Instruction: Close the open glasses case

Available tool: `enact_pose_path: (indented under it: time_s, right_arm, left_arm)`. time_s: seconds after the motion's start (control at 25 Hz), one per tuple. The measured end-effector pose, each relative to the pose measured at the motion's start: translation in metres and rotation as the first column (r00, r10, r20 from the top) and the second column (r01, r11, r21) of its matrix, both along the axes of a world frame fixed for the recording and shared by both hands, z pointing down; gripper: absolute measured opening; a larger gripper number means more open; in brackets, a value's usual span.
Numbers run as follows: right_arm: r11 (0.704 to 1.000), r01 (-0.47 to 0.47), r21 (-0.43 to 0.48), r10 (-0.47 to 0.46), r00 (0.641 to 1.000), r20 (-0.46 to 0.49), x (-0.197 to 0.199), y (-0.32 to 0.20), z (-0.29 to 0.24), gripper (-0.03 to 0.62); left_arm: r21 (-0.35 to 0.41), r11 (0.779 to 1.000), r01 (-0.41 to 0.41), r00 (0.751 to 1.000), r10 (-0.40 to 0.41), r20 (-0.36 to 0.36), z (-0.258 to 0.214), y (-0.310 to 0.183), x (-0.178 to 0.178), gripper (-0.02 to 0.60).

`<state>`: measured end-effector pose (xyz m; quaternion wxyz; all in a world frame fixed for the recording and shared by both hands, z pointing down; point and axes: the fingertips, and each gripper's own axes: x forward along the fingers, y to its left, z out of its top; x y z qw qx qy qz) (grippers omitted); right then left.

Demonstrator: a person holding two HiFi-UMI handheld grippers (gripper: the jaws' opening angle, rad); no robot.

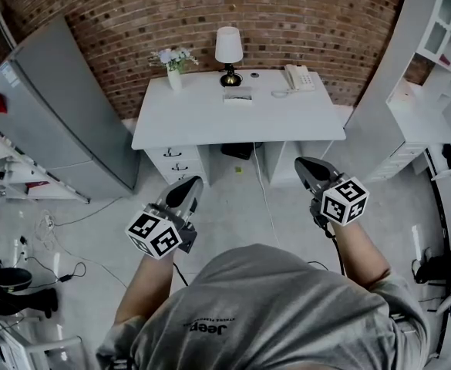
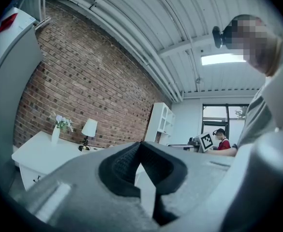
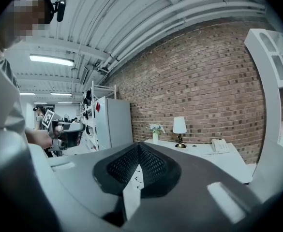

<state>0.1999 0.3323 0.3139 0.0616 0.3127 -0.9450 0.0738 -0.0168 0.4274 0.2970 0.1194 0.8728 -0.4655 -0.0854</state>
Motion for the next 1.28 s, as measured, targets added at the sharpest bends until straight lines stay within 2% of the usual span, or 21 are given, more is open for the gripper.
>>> enact_pose_path:
  time_s: [0.4, 0.92, 1.04, 1.28]
  right_arm:
    - [1.000, 0.009, 0.010, -0.010, 1.000, 0.026, 0.020, -0.011, -0.008, 0.009]
    - [0.999, 0.050, 0.018, -0.050, 0.998, 0.024, 0.102, -0.033, -0.006, 0.009]
    - [0.999, 0.051, 0.007, -0.051, 0.998, 0.033, 0.105, -0.043, -0.001, 0.009]
    - [0.999, 0.048, -0.004, -0.048, 0.998, 0.030, 0.087, -0.074, 0.007, 0.009]
  left_arm:
    - [0.003, 1.000, 0.008, 1.000, -0.008, 0.019, -0.003, -0.010, 0.025, -0.003]
    - [0.001, 1.000, 0.023, 1.000, -0.023, 0.014, -0.001, -0.033, 0.113, -0.003]
    - [-0.011, 1.000, 0.024, 0.999, -0.024, 0.021, 0.003, -0.042, 0.116, -0.003]
    - [-0.017, 1.000, 0.019, 1.000, -0.018, 0.007, 0.008, -0.075, 0.095, -0.003]
